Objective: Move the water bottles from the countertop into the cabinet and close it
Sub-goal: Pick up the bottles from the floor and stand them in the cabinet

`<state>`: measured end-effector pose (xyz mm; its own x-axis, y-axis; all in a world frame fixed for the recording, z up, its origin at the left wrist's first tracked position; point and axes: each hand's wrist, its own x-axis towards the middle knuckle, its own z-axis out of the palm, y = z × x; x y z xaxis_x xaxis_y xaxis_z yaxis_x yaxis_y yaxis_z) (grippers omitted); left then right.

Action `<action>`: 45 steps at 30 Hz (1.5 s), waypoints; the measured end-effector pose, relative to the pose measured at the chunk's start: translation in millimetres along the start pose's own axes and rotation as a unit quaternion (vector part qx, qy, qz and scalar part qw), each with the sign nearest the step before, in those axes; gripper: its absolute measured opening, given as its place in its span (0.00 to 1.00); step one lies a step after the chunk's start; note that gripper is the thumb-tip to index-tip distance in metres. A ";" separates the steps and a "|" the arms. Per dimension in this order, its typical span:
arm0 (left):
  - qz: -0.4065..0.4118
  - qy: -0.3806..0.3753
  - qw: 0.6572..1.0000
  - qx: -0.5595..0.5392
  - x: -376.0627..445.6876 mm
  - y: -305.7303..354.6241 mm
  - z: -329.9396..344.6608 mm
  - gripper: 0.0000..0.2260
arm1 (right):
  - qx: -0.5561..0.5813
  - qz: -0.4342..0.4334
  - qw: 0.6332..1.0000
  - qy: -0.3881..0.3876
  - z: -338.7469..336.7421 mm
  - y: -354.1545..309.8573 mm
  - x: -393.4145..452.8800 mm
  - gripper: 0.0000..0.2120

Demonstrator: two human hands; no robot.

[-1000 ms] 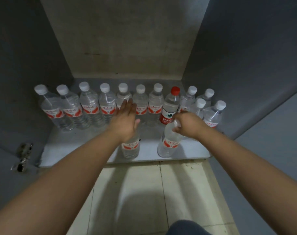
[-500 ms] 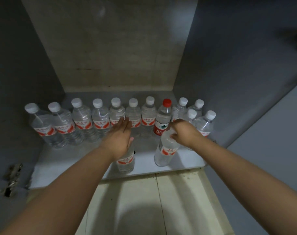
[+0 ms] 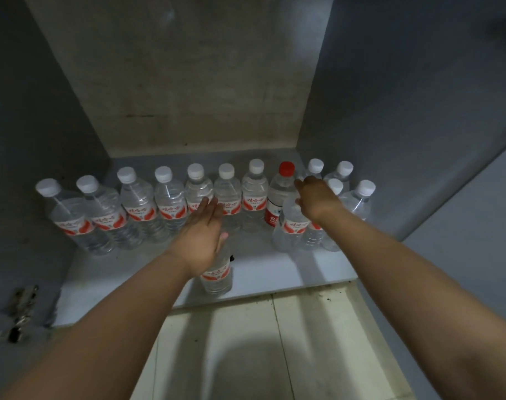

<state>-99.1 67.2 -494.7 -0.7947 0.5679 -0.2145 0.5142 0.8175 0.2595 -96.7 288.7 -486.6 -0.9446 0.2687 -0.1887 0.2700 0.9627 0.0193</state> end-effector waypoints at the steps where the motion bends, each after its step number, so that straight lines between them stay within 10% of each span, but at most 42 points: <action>1: 0.001 0.003 1.000 0.004 1.2 0.0 0.6 0.28 | -0.001 0.003 1.000 0.004 -0.1 1.4 2.1 0.20; 16: 0.013 -0.046 0.999 0.012 -1.3 7.2 -12.7 0.30 | 0.031 0.003 0.999 0.021 5.9 4.2 2.1 0.32; 24: -0.027 -0.031 0.994 0.105 -11.9 3.3 -13.2 0.22 | 0.064 -0.094 0.970 0.216 38.7 15.6 -6.5 0.15; 45: -0.005 0.051 0.998 0.044 102.3 74.7 -1.3 0.19 | 0.096 -0.159 0.938 0.292 56.5 27.8 6.5 0.20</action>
<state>-142.4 186.2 -496.0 -0.8261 0.5509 -0.1190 0.5289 0.8307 0.1740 -84.8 315.3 -542.7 -0.9090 -0.0053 0.4168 -0.0673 0.9887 -0.1341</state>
